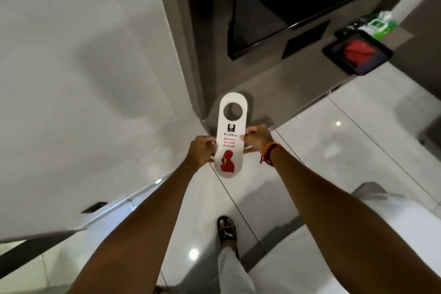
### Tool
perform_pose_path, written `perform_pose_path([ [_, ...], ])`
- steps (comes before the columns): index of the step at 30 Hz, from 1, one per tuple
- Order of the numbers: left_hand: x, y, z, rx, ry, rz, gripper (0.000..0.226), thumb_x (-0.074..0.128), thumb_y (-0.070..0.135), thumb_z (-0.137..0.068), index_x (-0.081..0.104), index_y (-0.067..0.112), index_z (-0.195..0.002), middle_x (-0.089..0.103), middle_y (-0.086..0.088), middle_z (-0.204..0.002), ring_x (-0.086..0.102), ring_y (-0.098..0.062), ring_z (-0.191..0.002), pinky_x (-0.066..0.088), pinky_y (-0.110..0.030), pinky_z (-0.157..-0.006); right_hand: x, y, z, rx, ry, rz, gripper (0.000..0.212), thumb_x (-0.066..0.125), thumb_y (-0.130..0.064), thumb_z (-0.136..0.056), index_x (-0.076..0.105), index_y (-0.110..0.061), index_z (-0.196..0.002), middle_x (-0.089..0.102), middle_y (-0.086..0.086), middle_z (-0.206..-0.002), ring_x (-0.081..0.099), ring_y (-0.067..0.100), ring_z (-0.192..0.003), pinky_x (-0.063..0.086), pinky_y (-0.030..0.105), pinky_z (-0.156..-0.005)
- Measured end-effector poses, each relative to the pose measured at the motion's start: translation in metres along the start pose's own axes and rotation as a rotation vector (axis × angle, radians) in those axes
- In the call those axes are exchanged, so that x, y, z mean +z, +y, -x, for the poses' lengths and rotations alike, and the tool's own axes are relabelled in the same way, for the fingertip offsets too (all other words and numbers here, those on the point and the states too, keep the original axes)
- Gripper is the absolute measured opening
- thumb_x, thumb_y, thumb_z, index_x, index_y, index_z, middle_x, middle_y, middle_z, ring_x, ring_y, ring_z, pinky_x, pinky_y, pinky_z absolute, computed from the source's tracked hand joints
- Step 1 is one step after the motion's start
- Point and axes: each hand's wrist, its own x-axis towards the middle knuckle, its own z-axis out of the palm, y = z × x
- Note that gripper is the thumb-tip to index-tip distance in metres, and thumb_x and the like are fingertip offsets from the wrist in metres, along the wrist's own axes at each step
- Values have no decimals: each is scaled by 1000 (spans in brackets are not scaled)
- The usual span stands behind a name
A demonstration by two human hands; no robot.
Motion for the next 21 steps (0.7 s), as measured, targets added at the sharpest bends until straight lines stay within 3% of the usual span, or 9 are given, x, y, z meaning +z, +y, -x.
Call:
perform_pose_path([
  [5,35,7,-69,-24,77,-42,26,55,-9,-91,71,-6,-111,70,-28,-112,69,-49,-92,61,-55,-78,-20,3,-57,-52,78,119,24,66,1,-94,76,6,-115,76,21,-120,73,37,-111,61,48,-97],
  [8,42,-2,-96,-20,120,-94,22,58,-7,-92,73,-4,-107,72,-23,-112,70,-42,-95,61,-47,-84,-15,12,-83,-70,36,180,23,60,0,-97,77,4,-112,77,19,-117,76,35,-107,64,44,-89],
  [11,40,-6,-107,16,147,-120,15,64,0,-92,71,-5,-104,73,-21,-108,72,-39,-91,62,-47,-84,-11,17,-93,-141,-5,325,26,61,-2,-98,73,-1,-121,76,16,-122,74,33,-113,63,47,-95],
  [14,39,-8,-114,8,148,-131,17,70,7,-91,68,-3,-104,73,-20,-102,74,-35,-82,64,-42,-75,-7,25,-94,-188,-22,388,50,70,-7,-96,57,-8,-144,70,14,-136,68,35,-125,59,54,-101],
  [17,36,-8,-119,20,142,-195,18,72,10,-89,65,1,-103,73,-18,-101,74,-35,-85,64,-42,-76,-7,25,-92,-264,-4,509,86,75,-12,-93,28,-19,-164,57,18,-147,58,39,-135,52,58,-109],
  [21,34,-7,-119,127,35,-339,33,71,13,-91,60,7,-121,70,-14,-119,71,-36,-100,60,-49,-88,-13,28,-93,-277,-4,685,84,77,-32,-92,33,-26,-163,48,20,-148,48,43,-138,48,57,-113],
])
